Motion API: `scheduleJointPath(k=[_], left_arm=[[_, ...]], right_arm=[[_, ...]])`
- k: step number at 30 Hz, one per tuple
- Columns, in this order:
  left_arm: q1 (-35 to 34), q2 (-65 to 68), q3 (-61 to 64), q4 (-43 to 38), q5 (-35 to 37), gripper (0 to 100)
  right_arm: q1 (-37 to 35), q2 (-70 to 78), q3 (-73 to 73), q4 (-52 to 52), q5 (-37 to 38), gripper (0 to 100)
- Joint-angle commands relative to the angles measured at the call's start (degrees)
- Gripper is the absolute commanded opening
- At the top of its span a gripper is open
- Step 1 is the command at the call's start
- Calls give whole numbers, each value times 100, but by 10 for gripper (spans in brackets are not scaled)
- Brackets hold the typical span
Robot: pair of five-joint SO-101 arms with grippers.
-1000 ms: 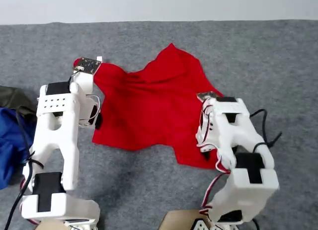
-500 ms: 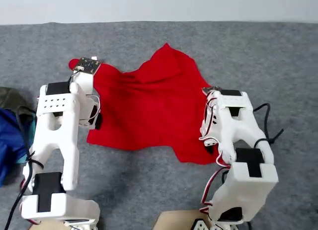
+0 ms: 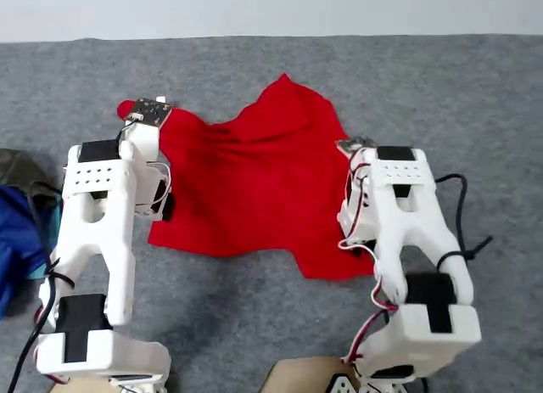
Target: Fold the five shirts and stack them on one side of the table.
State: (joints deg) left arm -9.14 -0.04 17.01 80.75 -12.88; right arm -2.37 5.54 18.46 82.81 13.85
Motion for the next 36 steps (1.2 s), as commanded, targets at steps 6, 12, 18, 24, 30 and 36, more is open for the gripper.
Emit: scheduleJointPath(k=[6, 12, 18, 24, 30, 36], left_arm=[[9, -299, 13, -220, 70, 155], [9, -290, 426, -835, 97, 155], [18, -281, 884, -1354, 70, 175], [9, 387, 646, -1319, 62, 235], [-26, 1574, -224, -967, 88, 232], [0, 1960, -558, -897, 97, 231]], right_arm=[[-75, -813, -193, 215, 79, 10], [-66, -919, -712, 567, 79, 10], [-48, -796, -1116, 919, 176, 10], [-57, -646, -1134, 901, 229, 10], [-40, -611, -1134, 910, 229, 10], [-31, -611, -1134, 910, 237, 10]])
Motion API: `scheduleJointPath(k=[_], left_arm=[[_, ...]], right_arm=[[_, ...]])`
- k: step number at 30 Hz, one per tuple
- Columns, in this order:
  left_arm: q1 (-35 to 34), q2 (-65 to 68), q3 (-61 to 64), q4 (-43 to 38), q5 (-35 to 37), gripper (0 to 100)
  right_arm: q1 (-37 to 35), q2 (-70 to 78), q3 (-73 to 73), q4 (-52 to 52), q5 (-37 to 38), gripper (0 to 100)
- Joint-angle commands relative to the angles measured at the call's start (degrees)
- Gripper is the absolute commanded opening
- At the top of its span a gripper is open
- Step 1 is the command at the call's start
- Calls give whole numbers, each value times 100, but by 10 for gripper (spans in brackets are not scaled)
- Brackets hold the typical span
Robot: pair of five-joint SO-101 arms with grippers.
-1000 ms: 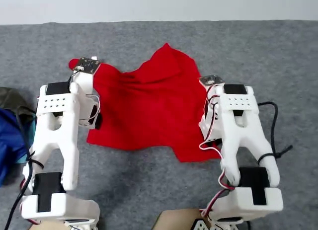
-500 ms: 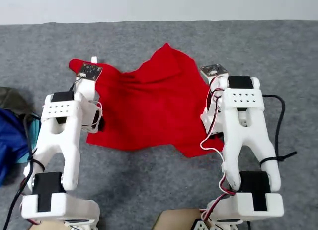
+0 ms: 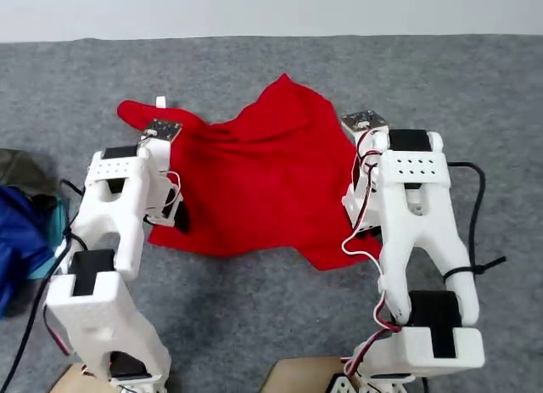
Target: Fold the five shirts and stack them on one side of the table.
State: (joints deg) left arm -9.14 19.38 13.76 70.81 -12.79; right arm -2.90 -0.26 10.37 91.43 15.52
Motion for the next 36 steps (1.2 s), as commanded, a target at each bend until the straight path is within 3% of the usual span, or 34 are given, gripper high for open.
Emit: scheduleJointPath(k=[1, 5, 10, 15, 22, 28, 36], left_arm=[[0, 26, -242, 114, 88, 231], [18, 79, -198, 114, 53, 161], [246, 360, -233, 255, 44, 6], [396, -44, -470, 888, 70, 4], [334, -2259, -1358, 1468, 97, 4], [316, -3692, -2316, 1495, 97, 4], [316, -4387, -3662, 1495, 79, 5]], right_arm=[[22, -31, -325, 48, 70, 10], [22, -31, -325, 48, 70, 10], [22, -84, -334, 110, 70, 10], [22, -84, -862, 549, 70, 10], [22, -163, -2787, 1138, 62, 10], [13, -875, -3886, 1138, 53, 10], [-13, -1895, -5266, 822, 53, 9]])
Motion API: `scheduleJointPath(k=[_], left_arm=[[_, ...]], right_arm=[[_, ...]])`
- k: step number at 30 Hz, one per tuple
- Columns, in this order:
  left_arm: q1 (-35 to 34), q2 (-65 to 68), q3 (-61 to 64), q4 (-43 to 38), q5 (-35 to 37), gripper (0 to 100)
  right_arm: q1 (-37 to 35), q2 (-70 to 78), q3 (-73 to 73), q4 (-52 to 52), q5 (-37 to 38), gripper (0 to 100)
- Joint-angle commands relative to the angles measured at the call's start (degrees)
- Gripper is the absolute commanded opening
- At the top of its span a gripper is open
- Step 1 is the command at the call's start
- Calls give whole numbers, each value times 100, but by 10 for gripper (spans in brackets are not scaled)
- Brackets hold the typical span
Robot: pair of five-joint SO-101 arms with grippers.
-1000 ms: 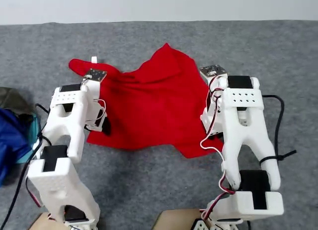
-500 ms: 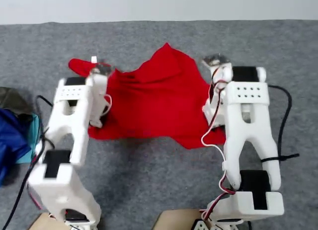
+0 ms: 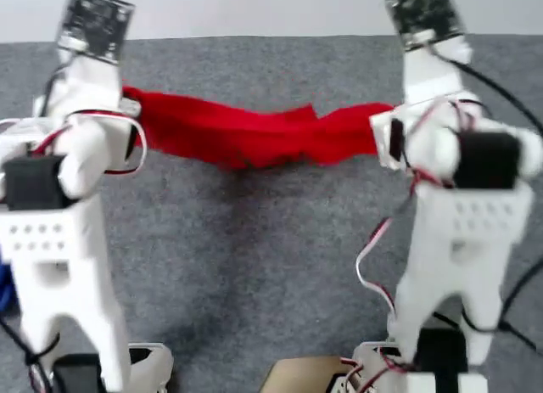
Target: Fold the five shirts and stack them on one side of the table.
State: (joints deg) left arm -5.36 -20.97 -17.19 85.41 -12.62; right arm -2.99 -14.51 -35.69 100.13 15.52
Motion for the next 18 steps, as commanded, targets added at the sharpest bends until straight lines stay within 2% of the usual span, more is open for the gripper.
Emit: scheduleJointPath(k=[1, 4, 13, 18], left_arm=[[-62, -422, -743, 35, 62, 5], [-62, -615, -1218, 35, 35, 5], [-62, -1407, -1903, 70, -9, 5], [-62, -1916, -1851, 88, -651, 5]], right_arm=[[4, -567, -818, -119, 70, 9], [31, -848, -1152, -330, 105, 9], [40, -1464, -1960, -505, 870, 9], [40, -1771, -2092, -505, 1284, 9]])
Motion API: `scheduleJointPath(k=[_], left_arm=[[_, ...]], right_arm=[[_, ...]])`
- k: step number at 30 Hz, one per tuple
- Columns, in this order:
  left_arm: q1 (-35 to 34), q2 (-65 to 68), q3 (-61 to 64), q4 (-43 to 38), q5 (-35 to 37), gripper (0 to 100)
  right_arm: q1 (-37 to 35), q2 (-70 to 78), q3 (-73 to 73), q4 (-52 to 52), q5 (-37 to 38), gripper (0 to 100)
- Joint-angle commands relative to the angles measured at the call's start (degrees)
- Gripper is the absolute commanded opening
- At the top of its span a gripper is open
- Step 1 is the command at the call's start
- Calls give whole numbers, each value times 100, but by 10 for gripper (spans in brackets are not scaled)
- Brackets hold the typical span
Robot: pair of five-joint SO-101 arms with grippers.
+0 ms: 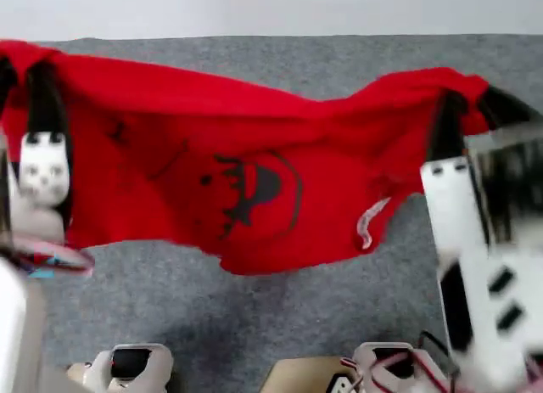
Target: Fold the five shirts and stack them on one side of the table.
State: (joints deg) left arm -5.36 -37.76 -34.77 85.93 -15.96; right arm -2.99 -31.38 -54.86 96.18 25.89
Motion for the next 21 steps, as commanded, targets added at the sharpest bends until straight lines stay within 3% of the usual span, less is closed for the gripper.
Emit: scheduleJointPath(k=[1, 21], left_arm=[[-53, -325, -92, 35, -396, 5], [-70, -1011, -136, 712, -738, 5]], right_arm=[[40, -136, -176, -84, 325, 9], [576, -708, -229, -57, 914, 9]])
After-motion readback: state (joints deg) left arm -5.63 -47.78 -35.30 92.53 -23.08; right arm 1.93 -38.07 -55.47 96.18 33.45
